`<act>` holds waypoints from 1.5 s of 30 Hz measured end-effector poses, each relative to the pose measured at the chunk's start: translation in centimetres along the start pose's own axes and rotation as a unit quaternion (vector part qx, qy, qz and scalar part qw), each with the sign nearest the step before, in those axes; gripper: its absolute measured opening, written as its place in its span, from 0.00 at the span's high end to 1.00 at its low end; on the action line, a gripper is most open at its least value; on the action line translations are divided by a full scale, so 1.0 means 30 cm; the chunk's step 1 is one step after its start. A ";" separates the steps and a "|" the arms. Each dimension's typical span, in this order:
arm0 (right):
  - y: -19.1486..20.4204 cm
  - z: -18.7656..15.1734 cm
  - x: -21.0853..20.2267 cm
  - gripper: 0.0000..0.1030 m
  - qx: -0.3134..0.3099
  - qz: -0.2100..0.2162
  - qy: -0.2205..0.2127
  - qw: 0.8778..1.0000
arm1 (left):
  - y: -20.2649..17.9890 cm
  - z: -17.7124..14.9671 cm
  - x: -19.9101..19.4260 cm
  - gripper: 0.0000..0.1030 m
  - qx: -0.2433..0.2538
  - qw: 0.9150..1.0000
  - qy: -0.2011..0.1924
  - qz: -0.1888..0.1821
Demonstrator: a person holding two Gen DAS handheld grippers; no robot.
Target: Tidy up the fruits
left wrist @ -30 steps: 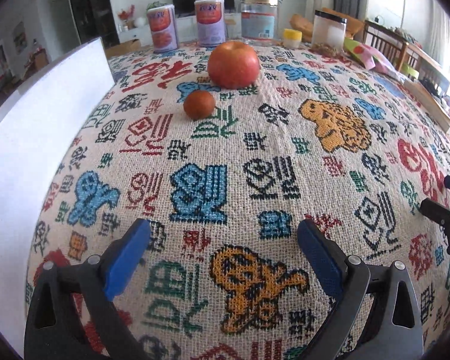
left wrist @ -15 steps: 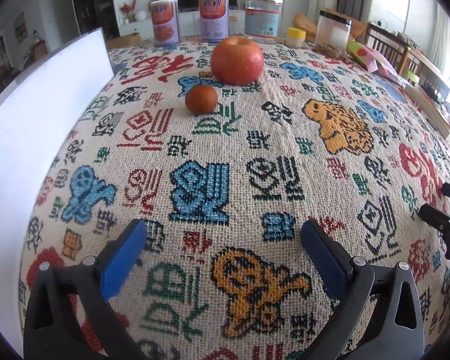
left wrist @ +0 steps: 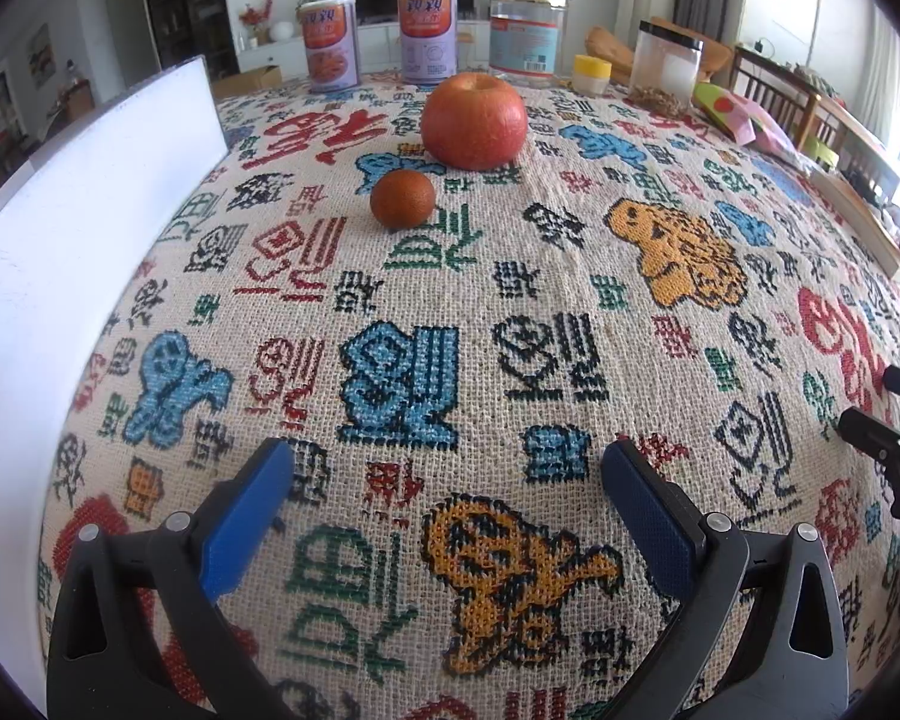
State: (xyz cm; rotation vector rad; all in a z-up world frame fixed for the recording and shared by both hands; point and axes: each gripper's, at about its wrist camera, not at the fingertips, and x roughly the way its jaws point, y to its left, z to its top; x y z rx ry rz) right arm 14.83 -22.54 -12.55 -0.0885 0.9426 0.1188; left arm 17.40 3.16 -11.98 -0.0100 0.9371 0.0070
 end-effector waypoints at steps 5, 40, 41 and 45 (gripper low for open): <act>0.000 0.000 0.000 0.00 0.000 0.000 0.000 1.000 | 0.000 0.000 0.000 0.00 0.000 1.000 0.000 0.000; -0.003 0.002 0.002 0.00 0.004 -0.002 -0.001 1.000 | 0.127 0.286 0.176 0.71 -0.046 0.997 -0.029 -0.052; -0.004 0.002 0.002 0.00 0.004 -0.002 -0.001 1.000 | 0.139 0.269 0.157 0.71 -0.047 0.997 -0.028 -0.051; -0.004 0.002 0.003 0.00 0.004 -0.002 -0.001 1.000 | 0.170 0.176 0.061 0.71 -0.033 0.997 -0.015 -0.066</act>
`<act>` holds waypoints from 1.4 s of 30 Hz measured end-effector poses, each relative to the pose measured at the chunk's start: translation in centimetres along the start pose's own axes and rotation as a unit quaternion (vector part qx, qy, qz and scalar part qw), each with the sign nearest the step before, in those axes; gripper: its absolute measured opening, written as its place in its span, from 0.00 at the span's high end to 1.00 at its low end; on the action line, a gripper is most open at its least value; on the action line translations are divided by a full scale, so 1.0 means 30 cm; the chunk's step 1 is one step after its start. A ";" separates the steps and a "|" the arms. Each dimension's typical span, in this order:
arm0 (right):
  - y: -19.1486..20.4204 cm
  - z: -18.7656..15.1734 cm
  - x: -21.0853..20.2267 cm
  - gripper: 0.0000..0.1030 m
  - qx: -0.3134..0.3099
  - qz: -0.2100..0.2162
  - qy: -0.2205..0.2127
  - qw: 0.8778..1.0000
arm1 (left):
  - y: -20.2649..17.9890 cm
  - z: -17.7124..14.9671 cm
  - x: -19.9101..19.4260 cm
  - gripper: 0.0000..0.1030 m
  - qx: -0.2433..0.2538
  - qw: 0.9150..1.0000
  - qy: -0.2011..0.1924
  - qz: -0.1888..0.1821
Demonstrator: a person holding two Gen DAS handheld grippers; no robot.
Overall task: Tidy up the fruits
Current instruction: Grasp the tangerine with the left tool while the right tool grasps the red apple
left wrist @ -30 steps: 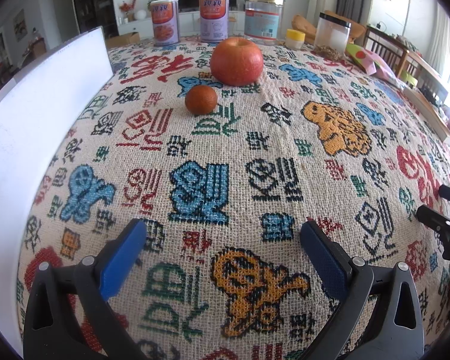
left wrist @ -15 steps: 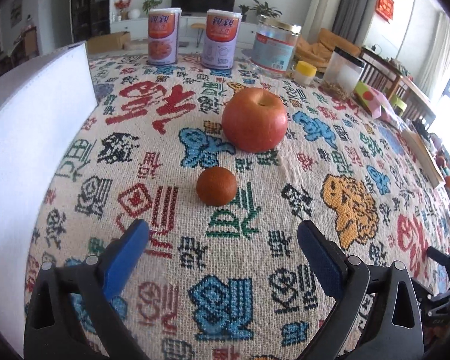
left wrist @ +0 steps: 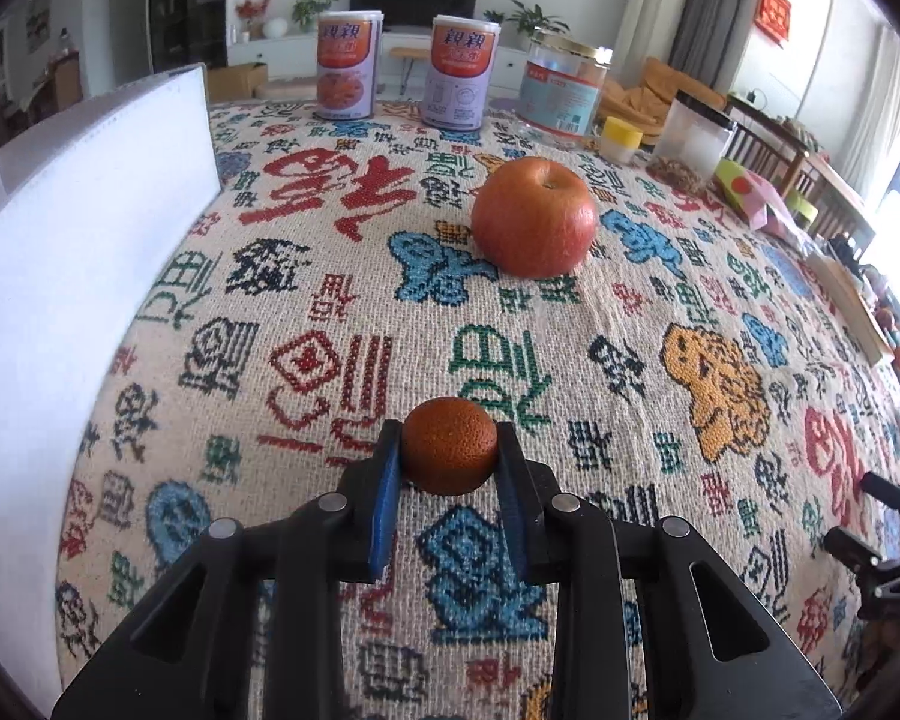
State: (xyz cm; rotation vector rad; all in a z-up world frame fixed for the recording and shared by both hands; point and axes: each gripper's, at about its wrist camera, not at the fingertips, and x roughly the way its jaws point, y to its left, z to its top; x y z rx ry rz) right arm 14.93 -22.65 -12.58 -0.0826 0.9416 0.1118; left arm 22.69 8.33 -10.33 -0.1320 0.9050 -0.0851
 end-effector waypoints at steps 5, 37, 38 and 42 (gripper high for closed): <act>0.000 0.000 0.000 0.00 0.000 0.000 0.000 1.000 | 0.006 -0.133 -0.103 0.70 0.017 1.000 0.018 -0.010; 0.560 0.528 0.291 0.03 -0.172 0.094 -0.039 0.980 | -0.002 -0.174 -0.063 0.00 0.035 0.997 0.016 0.062; 0.588 0.560 0.308 0.04 -0.169 0.100 -0.044 0.979 | -0.002 -0.174 -0.063 0.00 0.035 0.997 0.016 0.062; 0.661 0.653 0.372 0.10 -0.147 0.107 -0.043 0.982 | -0.001 -0.174 -0.063 0.00 0.034 0.997 0.016 0.063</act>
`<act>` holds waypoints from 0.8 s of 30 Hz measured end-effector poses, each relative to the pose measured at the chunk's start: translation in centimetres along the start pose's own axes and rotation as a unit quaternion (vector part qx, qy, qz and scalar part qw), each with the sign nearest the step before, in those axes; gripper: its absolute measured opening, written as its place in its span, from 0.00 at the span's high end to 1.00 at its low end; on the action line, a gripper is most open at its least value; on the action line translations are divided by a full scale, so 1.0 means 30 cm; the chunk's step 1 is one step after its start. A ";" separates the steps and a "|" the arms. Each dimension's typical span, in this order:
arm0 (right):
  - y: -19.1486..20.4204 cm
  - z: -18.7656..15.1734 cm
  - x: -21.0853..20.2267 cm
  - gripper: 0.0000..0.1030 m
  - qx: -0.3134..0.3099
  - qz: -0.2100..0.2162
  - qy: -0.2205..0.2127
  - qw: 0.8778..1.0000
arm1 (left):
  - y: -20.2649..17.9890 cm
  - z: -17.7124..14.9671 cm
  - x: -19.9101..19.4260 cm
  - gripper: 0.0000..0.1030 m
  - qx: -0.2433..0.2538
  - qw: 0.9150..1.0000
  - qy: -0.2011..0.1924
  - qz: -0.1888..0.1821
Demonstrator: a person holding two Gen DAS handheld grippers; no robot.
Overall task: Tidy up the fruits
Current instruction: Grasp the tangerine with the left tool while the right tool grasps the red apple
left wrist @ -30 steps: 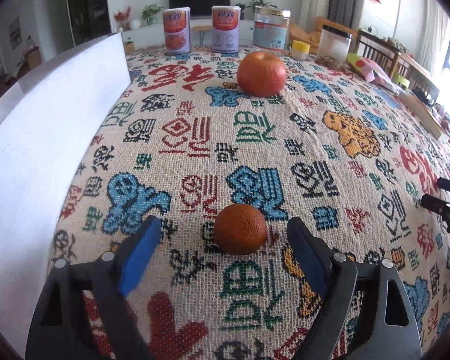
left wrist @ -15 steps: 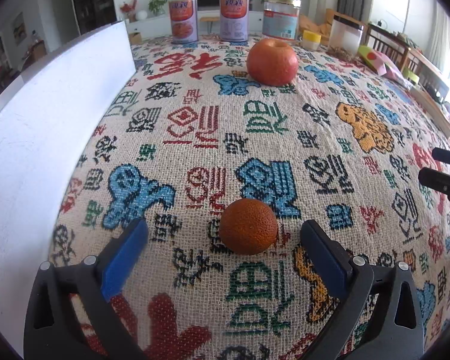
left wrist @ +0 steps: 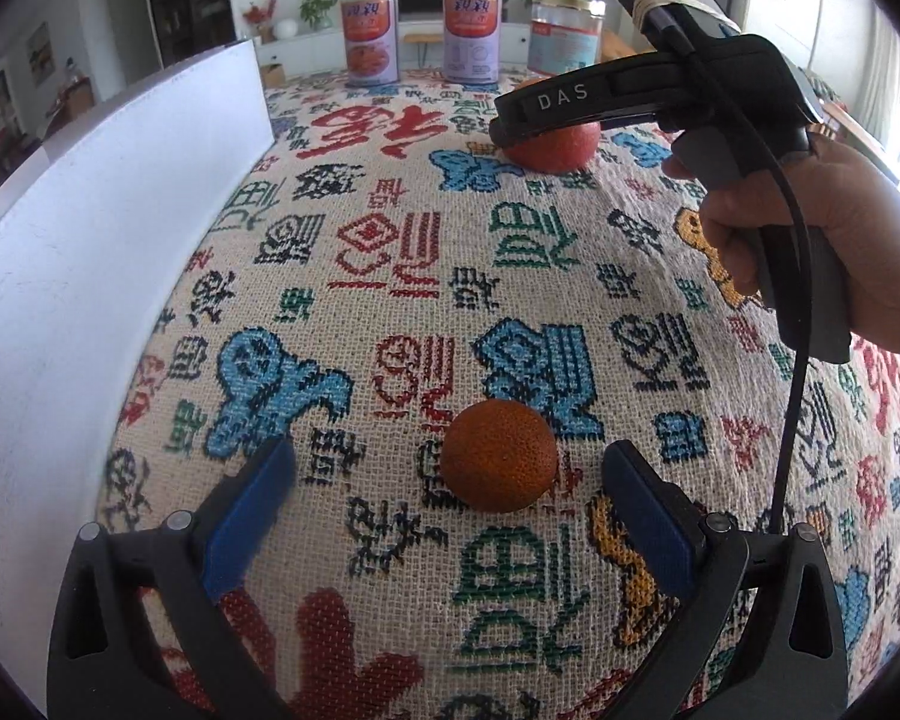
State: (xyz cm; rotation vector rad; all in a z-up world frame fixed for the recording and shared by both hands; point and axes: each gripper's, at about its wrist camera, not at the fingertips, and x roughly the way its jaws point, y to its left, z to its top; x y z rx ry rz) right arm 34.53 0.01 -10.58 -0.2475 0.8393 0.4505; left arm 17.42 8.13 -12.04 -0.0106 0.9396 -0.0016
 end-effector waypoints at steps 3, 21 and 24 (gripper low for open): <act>-0.001 0.026 0.052 0.33 0.009 0.011 0.031 0.999 | 0.000 0.000 0.000 0.00 0.000 1.000 0.000 0.000; -0.185 -0.572 -0.481 0.33 0.047 0.010 0.096 0.994 | -0.001 0.000 0.000 0.00 0.000 1.000 0.000 0.000; -0.159 -0.675 -0.565 0.33 0.036 -0.017 0.056 0.998 | -0.001 0.000 0.000 0.00 0.000 1.000 0.000 0.001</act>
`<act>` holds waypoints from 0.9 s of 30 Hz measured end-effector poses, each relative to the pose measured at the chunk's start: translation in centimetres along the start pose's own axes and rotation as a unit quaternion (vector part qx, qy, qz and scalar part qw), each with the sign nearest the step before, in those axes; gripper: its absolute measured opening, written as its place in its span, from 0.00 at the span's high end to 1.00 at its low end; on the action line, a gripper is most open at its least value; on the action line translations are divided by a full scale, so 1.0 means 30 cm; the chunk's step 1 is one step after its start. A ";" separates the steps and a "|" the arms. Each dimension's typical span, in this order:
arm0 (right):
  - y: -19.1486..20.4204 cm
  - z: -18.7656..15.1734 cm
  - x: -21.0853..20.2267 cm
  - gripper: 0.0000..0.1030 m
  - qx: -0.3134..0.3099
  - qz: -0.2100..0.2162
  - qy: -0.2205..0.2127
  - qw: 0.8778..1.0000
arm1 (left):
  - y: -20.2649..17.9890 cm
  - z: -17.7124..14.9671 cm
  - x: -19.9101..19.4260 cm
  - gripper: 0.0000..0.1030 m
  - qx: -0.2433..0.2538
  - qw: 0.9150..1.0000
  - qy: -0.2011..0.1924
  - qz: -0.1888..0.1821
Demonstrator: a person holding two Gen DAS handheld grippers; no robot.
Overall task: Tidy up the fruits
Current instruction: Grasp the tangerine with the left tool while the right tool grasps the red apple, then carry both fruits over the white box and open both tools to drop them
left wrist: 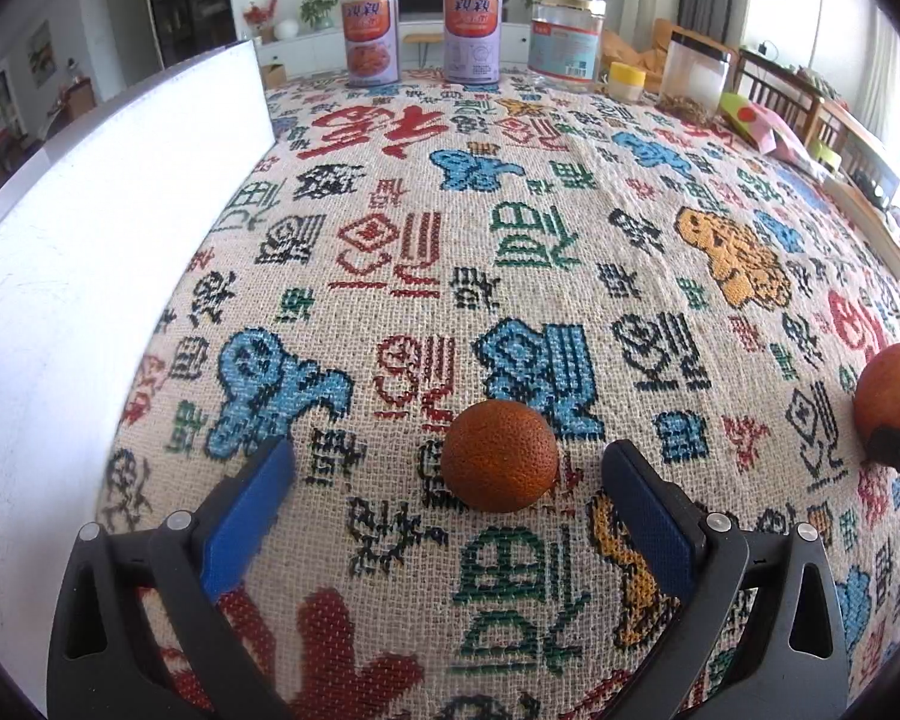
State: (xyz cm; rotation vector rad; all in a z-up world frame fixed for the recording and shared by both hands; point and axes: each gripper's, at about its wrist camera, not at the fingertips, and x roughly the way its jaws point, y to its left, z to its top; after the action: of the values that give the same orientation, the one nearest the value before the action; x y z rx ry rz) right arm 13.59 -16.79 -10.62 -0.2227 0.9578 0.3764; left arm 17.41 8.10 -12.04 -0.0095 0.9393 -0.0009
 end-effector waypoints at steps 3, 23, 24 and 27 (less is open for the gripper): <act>0.007 -0.047 -0.022 0.26 0.018 -0.003 -0.025 1.000 | 0.002 0.001 0.001 0.00 0.000 1.000 0.000 0.001; 0.027 -0.088 0.032 0.00 0.031 -0.020 -0.014 0.999 | 0.069 -0.010 -0.034 0.01 -0.028 0.996 -0.016 -0.084; 0.027 -0.089 0.032 0.00 0.031 -0.020 -0.014 0.999 | 0.091 -0.014 -0.044 0.01 -0.036 0.993 -0.019 -0.110; 0.027 -0.089 0.032 0.00 0.031 -0.020 -0.014 0.999 | 0.112 -0.029 -0.061 0.01 -0.046 0.988 -0.023 -0.147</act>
State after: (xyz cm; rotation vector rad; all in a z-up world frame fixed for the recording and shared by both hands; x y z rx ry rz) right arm 11.74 -16.77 -12.91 -0.1788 0.9355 0.3121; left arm 15.62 11.45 -11.12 -0.2333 0.8844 -0.2289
